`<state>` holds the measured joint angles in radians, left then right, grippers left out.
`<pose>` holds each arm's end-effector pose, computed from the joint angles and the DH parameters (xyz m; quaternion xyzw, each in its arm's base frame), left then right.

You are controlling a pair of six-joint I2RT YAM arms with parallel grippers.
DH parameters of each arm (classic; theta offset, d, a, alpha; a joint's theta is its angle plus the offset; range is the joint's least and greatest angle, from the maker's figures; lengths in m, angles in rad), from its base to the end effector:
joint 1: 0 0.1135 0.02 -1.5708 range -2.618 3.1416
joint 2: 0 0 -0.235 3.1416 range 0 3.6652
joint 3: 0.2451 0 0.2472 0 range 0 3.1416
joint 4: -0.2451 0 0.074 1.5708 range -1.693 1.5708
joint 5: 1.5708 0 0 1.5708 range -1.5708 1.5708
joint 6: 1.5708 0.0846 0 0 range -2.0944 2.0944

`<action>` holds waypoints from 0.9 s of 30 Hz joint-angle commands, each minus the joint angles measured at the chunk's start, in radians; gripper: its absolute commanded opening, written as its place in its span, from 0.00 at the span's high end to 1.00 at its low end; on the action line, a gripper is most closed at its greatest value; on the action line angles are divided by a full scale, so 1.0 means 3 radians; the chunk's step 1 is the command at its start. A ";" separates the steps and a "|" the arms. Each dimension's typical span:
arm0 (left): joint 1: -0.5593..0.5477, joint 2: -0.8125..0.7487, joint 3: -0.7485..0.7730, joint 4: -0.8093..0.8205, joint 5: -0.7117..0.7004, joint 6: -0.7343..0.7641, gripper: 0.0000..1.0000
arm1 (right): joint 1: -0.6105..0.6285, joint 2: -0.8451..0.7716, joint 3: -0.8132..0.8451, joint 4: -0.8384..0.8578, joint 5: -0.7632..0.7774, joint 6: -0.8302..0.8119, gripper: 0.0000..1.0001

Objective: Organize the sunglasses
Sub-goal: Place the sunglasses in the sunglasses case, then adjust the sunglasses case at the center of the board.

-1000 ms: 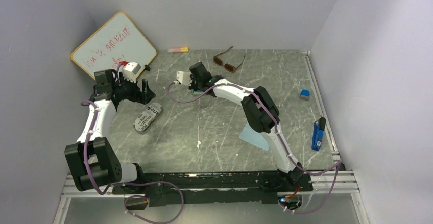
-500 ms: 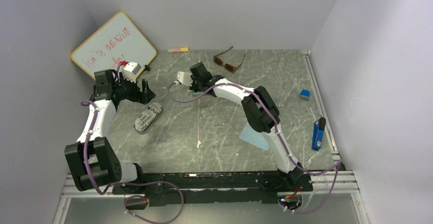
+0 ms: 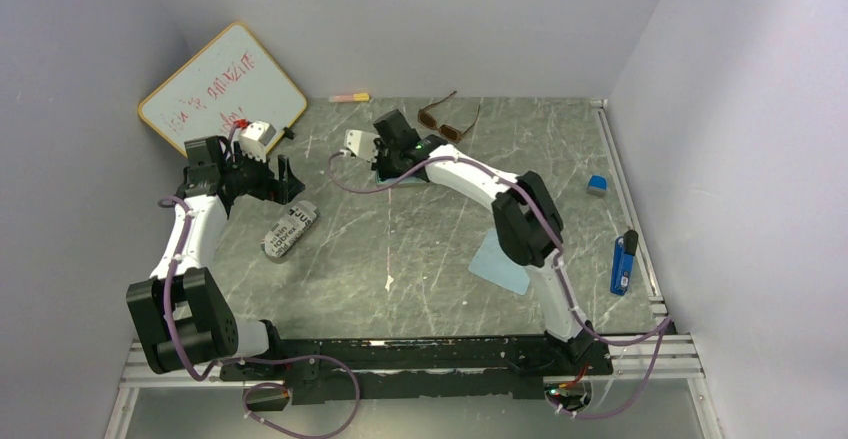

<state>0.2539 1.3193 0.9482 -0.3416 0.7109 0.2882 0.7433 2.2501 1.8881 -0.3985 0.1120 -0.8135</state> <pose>0.3151 0.0247 0.2197 0.1594 0.8499 -0.2005 0.4605 0.3949 0.3501 0.1585 -0.6286 0.6689 -0.0652 0.3915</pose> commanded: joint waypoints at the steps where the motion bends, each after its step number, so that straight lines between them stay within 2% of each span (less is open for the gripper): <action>1: -0.0015 0.0009 0.0206 -0.0007 0.0036 -0.0087 0.04 | 0.0009 -0.0620 -0.0295 -0.0033 -0.0196 0.0305 0.87; 6: -0.0326 0.0180 0.0571 -0.0079 -0.0358 -0.0081 0.04 | -0.0011 -0.1107 -0.0829 0.0185 -0.0335 0.0765 0.55; 12: -0.0893 0.0679 0.1325 -0.0232 -0.0844 -0.0101 0.04 | -0.0064 -0.1476 -0.1292 0.0366 -0.0537 0.1291 0.31; 19: -0.1522 0.1600 0.2503 -0.0729 -0.1238 -0.0078 0.04 | -0.0193 -0.1844 -0.2053 0.0863 -0.0692 0.1871 0.23; 27: -0.1800 0.2599 0.3659 -0.1104 -0.1310 -0.0295 0.04 | -0.0549 -0.1931 -0.2529 0.1301 -0.1196 0.2519 0.24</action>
<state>-0.2630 2.0174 1.9125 -0.5854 0.3473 0.2424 0.6247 1.7248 1.1698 -0.1448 -0.1448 -0.2012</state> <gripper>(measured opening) 0.966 0.768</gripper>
